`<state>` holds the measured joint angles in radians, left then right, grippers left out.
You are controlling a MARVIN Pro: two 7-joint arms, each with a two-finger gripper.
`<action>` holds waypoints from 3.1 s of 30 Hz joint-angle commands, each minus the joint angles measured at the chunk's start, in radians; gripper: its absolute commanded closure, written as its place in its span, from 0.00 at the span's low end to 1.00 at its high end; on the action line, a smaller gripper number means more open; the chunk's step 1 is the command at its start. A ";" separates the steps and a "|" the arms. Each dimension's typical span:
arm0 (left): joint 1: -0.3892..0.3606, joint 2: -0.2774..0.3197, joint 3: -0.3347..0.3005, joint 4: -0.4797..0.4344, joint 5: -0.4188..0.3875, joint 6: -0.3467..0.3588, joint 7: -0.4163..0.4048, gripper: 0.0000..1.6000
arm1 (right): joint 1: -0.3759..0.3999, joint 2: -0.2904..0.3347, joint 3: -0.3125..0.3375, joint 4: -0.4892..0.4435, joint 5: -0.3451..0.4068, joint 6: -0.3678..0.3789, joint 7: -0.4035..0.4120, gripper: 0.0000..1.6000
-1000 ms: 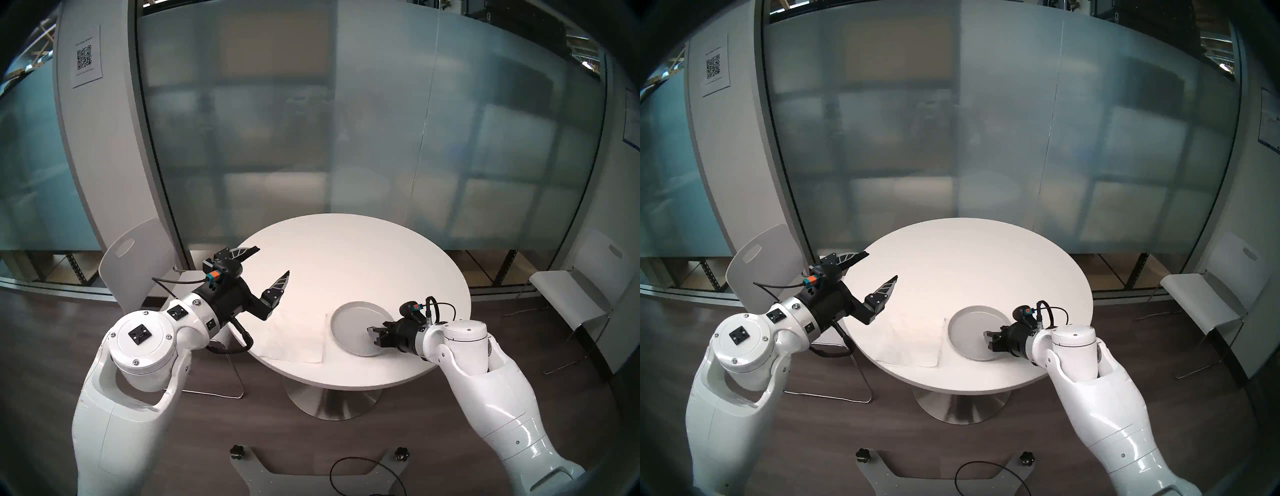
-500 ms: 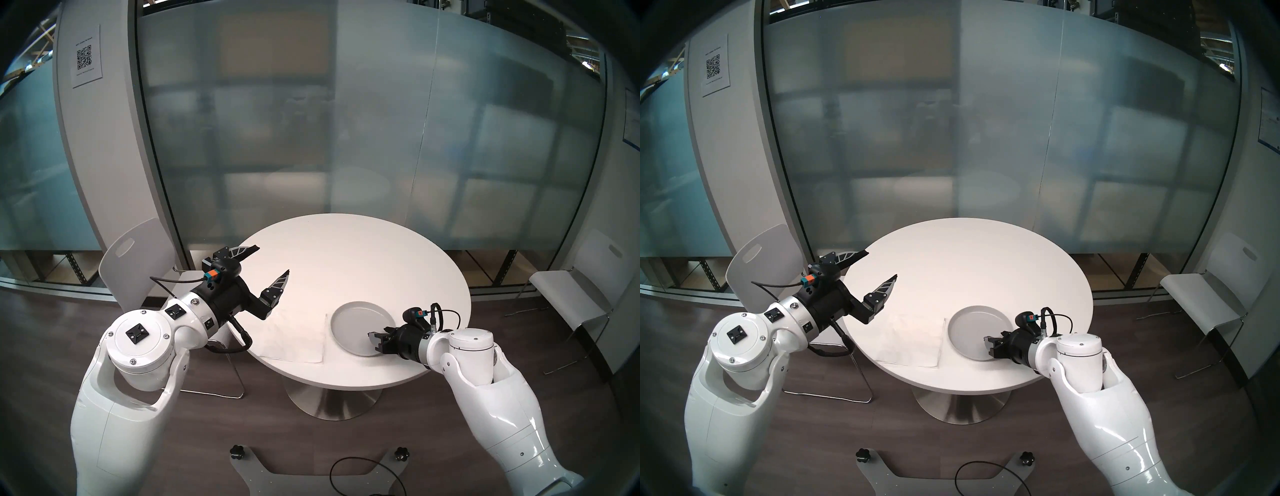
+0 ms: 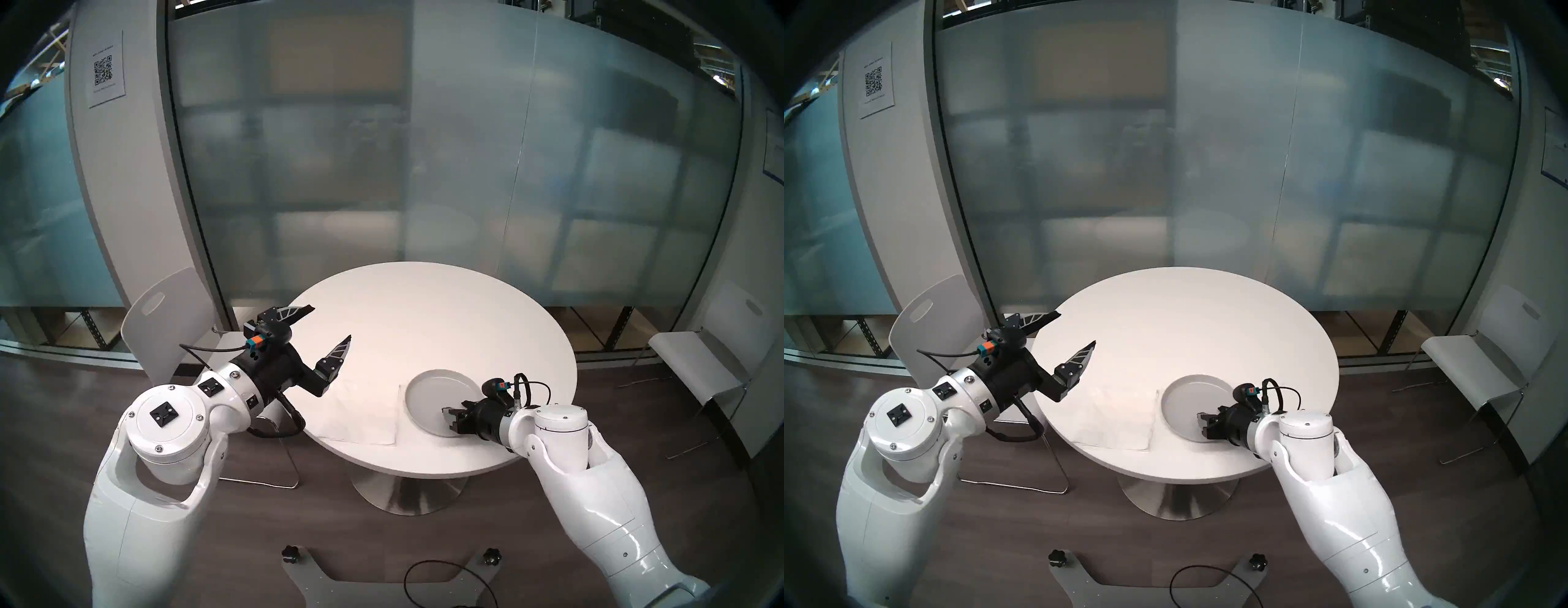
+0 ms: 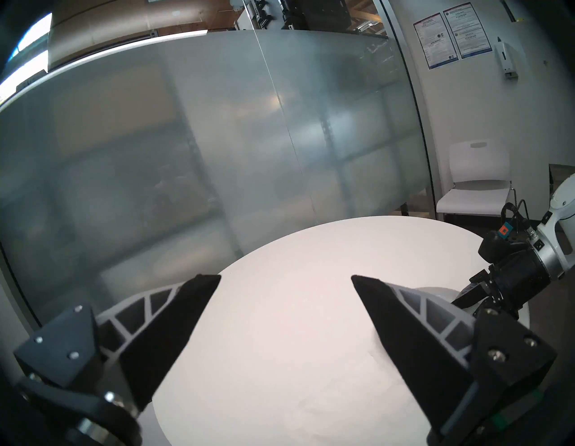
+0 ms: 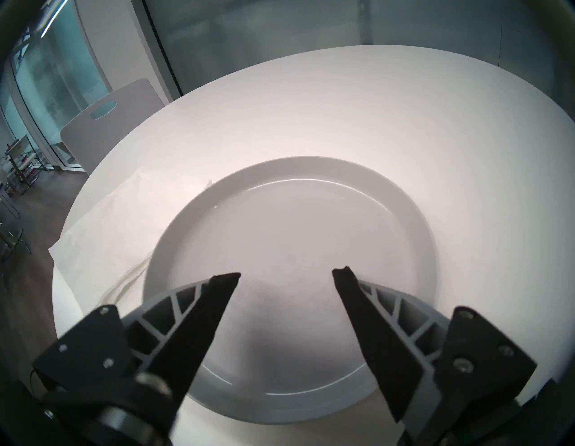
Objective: Fold the napkin in half twice and place it beside the plate
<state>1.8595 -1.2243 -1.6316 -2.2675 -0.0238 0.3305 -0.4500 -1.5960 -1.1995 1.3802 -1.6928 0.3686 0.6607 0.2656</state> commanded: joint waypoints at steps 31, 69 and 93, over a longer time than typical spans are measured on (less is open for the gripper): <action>-0.025 -0.002 0.017 -0.019 0.001 -0.005 0.000 0.00 | -0.089 0.032 0.083 -0.155 0.022 0.015 0.034 0.18; -0.040 -0.114 0.118 0.009 0.032 0.018 0.160 0.00 | -0.506 -0.126 0.284 -0.519 0.004 -0.409 -0.109 0.00; -0.036 -0.118 0.119 0.017 0.037 0.021 0.178 0.00 | -0.521 -0.141 0.286 -0.497 0.006 -0.476 -0.085 0.00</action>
<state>1.8263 -1.3411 -1.5110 -2.2331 0.0161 0.3617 -0.2701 -2.1246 -1.3368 1.6676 -2.1711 0.3732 0.2006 0.1781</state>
